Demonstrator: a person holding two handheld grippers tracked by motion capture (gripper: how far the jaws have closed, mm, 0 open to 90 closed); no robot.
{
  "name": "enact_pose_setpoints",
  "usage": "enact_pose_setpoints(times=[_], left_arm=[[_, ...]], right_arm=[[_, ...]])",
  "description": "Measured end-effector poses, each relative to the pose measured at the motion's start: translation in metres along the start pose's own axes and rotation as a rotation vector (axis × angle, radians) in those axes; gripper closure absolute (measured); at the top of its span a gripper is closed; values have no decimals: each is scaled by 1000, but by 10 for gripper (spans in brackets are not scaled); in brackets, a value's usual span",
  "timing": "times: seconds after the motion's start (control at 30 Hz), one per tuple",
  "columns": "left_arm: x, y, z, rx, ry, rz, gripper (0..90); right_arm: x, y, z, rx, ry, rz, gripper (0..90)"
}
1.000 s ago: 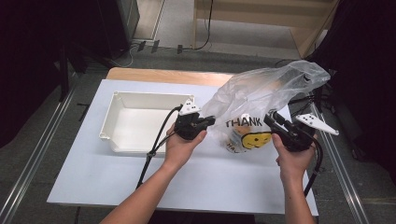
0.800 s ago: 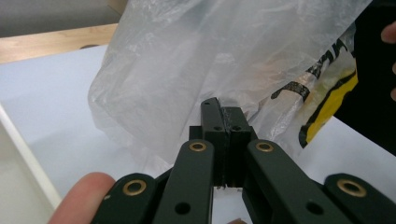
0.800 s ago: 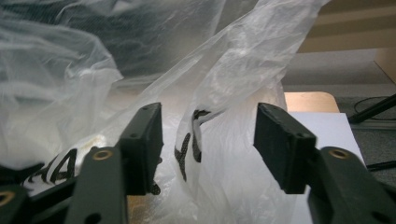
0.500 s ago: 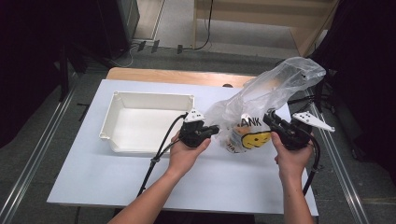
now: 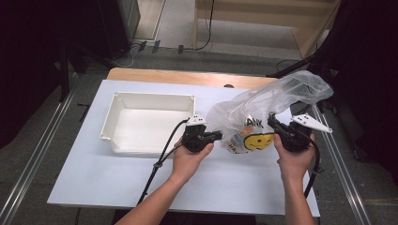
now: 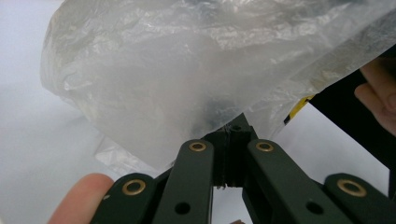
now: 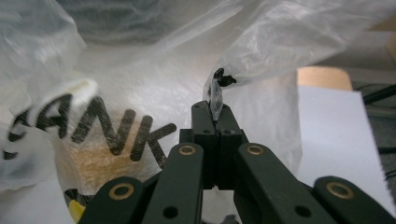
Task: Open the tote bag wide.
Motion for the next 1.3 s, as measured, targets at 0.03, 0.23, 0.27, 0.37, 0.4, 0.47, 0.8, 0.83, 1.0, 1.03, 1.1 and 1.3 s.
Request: enact_pose_setpoints(times=[0.03, 0.23, 0.27, 0.37, 0.4, 0.47, 0.8, 0.83, 1.0, 1.03, 1.1, 1.3], left_arm=[[-1, 0, -1, -10, 0, -13, 900], [-9, -2, -8, -42, -2, -93, 900], [-10, -3, -9, -47, -1, -102, 900], [-13, -4, -11, -63, -5, -129, 900], [-14, -6, -13, -65, -4, -133, 900], [-15, -6, -15, -72, 0, -142, 900], [-14, -1, -20, -87, 0, -123, 900], [-14, -1, -20, -85, -1, -122, 900], [-15, 2, -20, -88, -2, -110, 900], [-15, 3, -21, -94, -5, -111, 900], [-15, 4, -21, -97, -6, -110, 900], [-16, 4, -24, -84, 8, -99, 900]], right_arm=[[-4, 0, 2, -8, -7, -7, 900], [-12, -3, -5, 9, 21, -10, 900], [-12, -3, -5, 9, 21, -10, 900], [-19, -1, -4, 5, 15, -16, 900], [-24, 1, -3, -4, 14, -29, 900], [-25, 1, -3, -9, 20, -32, 900], [-26, -13, -10, 55, -46, -23, 554], [-33, -13, -5, 73, -98, -13, 468], [-47, -16, 10, 73, -189, -98, 307], [-47, -16, 10, 73, -189, -98, 307], [-49, -21, 14, 90, -197, -135, 265], [-51, -44, 23, 207, -252, -155, 184]])
Point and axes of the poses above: each handheld gripper's, and its own axes: x roughly forward along the jaws, z roughly out of its top, y roughly to its left, the point moved 2 cm from there along x, roughly forward along the jaws, and after that the axes turned 3 degrees about y, right-handed, at the moved point
